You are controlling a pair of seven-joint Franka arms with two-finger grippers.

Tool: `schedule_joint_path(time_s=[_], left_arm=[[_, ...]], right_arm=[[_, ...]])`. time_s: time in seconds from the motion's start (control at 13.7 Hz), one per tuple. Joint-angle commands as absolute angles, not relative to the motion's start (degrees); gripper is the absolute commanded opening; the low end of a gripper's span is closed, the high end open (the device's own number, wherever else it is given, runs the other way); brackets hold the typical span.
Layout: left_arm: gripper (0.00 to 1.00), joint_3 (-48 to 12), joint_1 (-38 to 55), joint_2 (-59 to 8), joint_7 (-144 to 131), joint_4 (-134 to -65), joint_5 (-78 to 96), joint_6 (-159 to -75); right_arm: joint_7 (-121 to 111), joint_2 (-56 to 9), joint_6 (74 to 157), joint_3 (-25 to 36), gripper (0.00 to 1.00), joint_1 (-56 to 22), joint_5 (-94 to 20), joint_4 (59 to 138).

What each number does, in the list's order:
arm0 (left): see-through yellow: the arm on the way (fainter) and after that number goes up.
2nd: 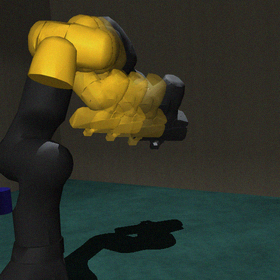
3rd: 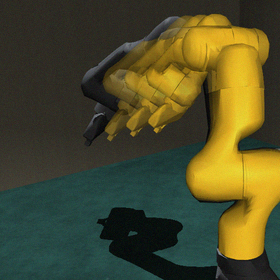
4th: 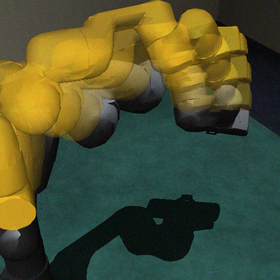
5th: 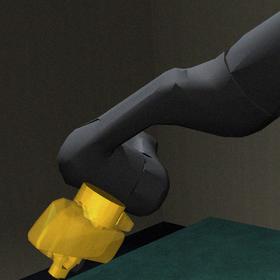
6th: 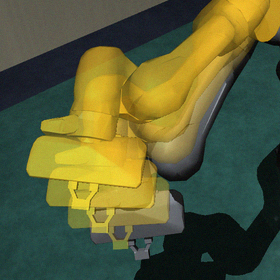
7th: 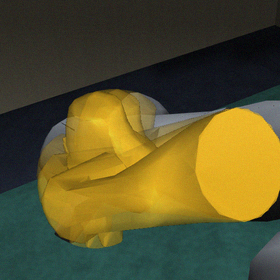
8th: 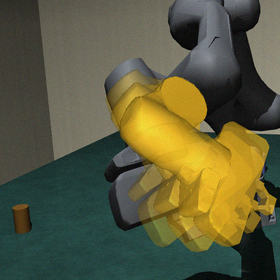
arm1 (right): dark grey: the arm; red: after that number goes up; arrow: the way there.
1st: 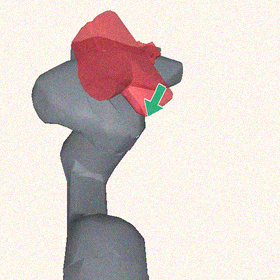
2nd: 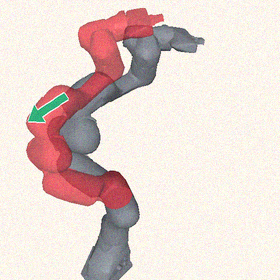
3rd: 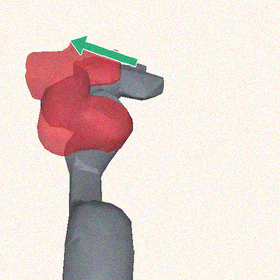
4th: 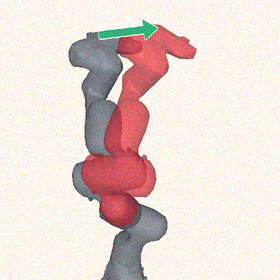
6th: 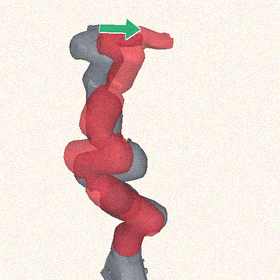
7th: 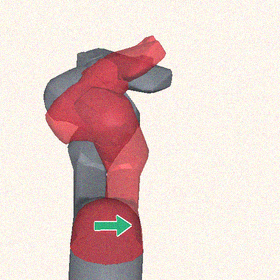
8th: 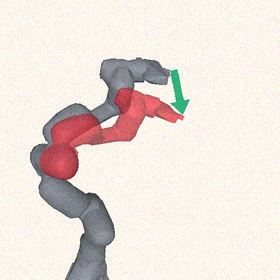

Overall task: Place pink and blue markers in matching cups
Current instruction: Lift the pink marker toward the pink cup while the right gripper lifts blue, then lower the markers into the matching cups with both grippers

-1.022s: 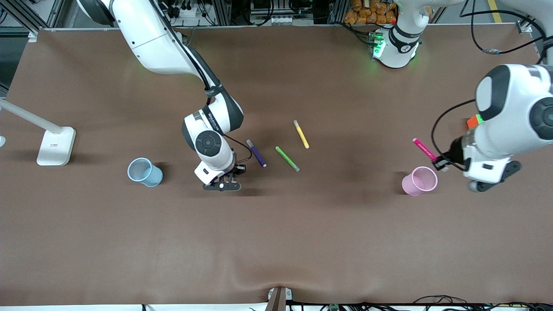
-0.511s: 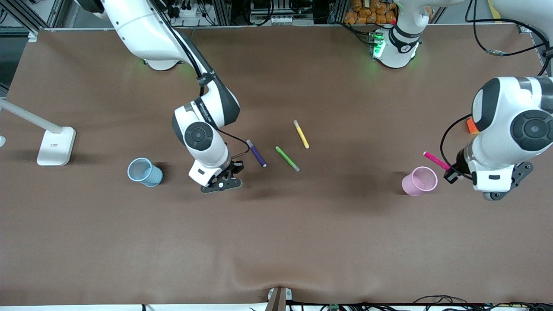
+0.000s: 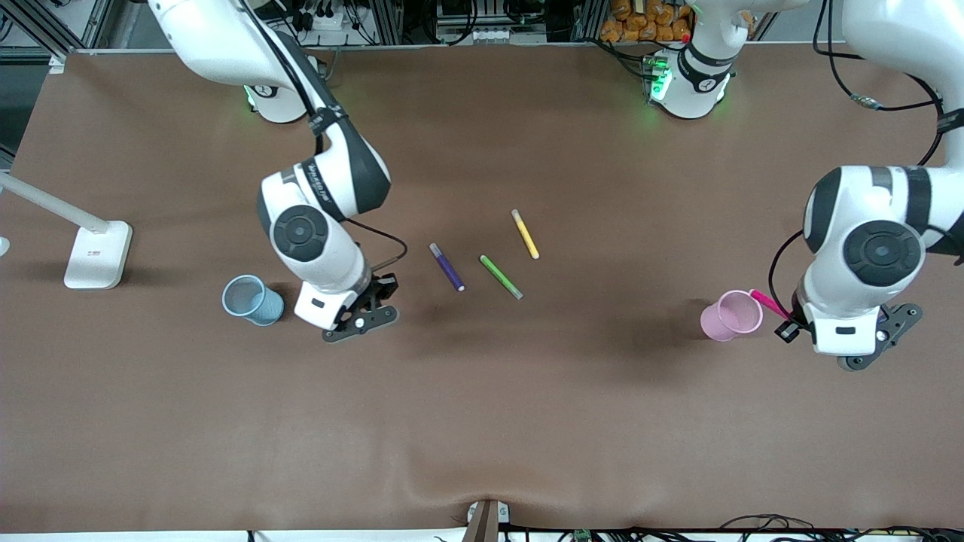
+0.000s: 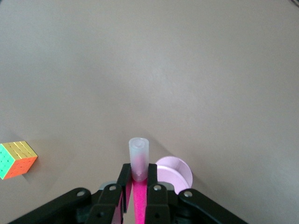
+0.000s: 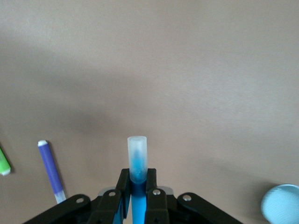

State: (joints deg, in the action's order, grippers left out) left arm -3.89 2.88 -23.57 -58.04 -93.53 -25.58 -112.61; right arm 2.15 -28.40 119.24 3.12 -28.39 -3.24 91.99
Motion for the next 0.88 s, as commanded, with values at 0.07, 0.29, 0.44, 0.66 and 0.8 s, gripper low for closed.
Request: schedule_joint_path(time_s=[0.07, 0.29, 0.44, 0.66, 0.8], left_arm=[[0.00, -4.31, 4.30, -26.36, -65.81, -92.90, -29.18, -112.76], [0.00, -4.31, 4.83, -28.12, -71.00, -92.90, -31.10, -112.76], [0.00, -4.39, 5.01, -29.26, -73.64, -92.90, -33.21, -112.76], [0.00, -4.31, 6.41, -30.67, -76.98, -92.81, -33.93, -112.68], [0.00, -4.31, 7.64, -32.16, -79.53, -92.81, -33.93, -112.24]], right_arm=[[-5.43, -25.14, 114.44, 2.46, 0.00, -25.76, -3.43, 91.58], [-10.80, -22.95, 111.37, 2.55, 0.00, -23.83, -3.43, 91.49], [-14.31, -21.28, 108.82, 2.55, 0.00, -22.42, -3.51, 91.49], [-18.61, -18.29, 104.95, 2.64, 0.00, -20.58, -3.43, 92.11], [-23.80, -16.80, 102.93, 2.55, 0.00, -18.55, -3.52, 92.28]])
